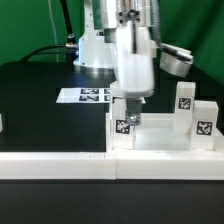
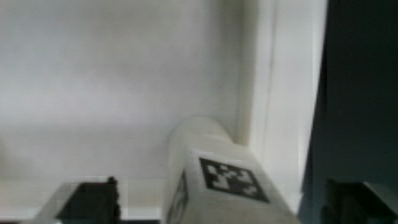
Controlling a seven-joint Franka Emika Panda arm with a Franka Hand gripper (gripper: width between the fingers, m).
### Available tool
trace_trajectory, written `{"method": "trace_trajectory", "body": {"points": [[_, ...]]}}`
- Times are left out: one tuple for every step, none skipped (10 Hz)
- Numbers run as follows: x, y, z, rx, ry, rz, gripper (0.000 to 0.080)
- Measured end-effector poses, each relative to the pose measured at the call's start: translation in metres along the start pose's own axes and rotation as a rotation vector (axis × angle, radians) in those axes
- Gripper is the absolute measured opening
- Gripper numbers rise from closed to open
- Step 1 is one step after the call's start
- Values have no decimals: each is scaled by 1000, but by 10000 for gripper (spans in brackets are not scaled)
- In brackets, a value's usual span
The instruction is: Assemble square table
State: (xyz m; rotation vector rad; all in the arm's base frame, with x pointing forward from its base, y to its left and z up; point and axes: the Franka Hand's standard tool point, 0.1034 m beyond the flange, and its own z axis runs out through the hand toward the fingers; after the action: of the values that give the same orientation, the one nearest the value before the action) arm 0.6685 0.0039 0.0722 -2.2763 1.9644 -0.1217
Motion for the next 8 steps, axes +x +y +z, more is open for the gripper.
{"method": "trace_trajectory", "body": {"points": [[-4,-2,-1,9,2,-204,623],[-3,-1,-3,10,1,-339,641],[-1,0,-3,8,3,-374,641],[-1,0,-3,7,4,-435,648],[0,0,-2,3,8,-518,648],[3,1,-2,-9,20,-662,649],[7,1,0,-36,41,-877,649],[4,2,2,-52,46,-999,649]]}}
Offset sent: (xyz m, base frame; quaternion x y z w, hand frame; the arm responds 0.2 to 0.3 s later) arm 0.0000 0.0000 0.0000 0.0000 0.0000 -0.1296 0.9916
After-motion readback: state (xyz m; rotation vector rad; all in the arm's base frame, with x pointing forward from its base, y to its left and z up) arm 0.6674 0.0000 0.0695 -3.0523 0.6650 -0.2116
